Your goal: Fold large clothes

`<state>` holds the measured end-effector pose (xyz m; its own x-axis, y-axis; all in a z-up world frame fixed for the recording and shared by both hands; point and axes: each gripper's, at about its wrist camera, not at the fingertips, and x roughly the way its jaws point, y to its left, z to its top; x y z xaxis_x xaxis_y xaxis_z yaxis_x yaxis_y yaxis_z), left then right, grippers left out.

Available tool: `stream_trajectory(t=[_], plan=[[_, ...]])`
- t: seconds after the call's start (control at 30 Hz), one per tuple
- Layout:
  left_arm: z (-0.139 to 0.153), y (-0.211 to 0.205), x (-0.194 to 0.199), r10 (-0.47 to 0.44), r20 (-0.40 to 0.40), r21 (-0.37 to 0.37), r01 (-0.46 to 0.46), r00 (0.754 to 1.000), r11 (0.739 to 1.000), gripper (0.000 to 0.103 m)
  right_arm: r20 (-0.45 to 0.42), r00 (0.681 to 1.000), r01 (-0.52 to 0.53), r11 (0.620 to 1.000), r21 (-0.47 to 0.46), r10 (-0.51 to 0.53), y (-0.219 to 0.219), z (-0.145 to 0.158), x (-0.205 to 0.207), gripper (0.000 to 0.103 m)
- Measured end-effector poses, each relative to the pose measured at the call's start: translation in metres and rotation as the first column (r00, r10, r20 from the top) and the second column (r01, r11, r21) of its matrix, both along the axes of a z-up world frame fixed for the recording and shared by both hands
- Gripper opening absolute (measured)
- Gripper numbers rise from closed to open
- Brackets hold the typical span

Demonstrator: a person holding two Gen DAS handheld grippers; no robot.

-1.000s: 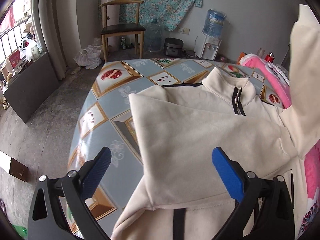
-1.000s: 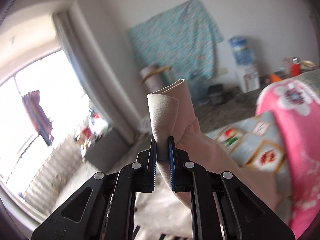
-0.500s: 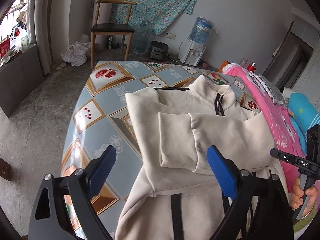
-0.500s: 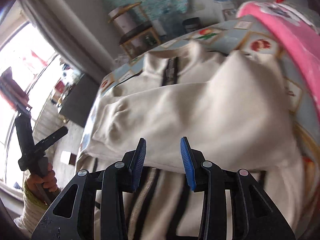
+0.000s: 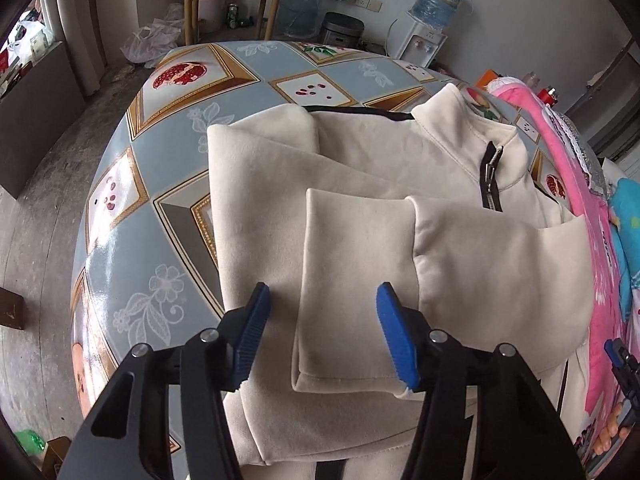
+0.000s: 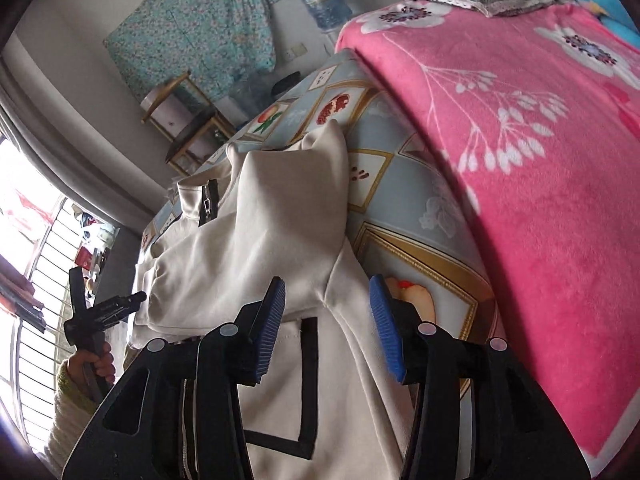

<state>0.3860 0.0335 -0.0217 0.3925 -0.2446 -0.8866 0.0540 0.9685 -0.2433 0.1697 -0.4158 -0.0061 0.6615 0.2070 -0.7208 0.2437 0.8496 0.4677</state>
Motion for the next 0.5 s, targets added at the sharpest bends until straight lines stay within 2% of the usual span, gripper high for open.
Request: stream_trajectory(t=[0.07,0.13,0.2,0.27,0.5], plan=[[0.0003,0.0025,0.0030,0.016,-0.013,-0.015,-0.016,1.000,1.000,0.054,-0.005,1.000,-0.009,1.000,-0.004,0.009,0.0011,-0.0027,-0.0034,0.045],[0.0027,0.0050,0.0035,0.032,-0.017,-0.029,-0.033,0.999,0.999,0.046,-0.006,1.000,-0.016,1.000,-0.006,0.016,0.0020,-0.0036,-0.0064,0.045],[0.0048,0.0078,0.0045,0.033,-0.027,-0.077,-0.035,0.999,0.996,0.040,-0.003,1.000,-0.020,1.000,-0.003,0.020,0.0017,-0.0033,-0.0092,0.045],[0.0054,0.0090,0.0053,0.044,-0.042,-0.102,-0.048,0.998,0.994,0.039,0.002,1.000,-0.021,1.000,-0.003,0.021,0.0001,-0.0036,-0.0095,0.045],[0.0005,-0.0004,0.0117,0.046,-0.064,-0.046,-0.049,0.997,0.998,0.039,0.011,1.000,-0.019,1.000,-0.002,0.019,-0.0046,-0.0039,-0.0120,0.045]])
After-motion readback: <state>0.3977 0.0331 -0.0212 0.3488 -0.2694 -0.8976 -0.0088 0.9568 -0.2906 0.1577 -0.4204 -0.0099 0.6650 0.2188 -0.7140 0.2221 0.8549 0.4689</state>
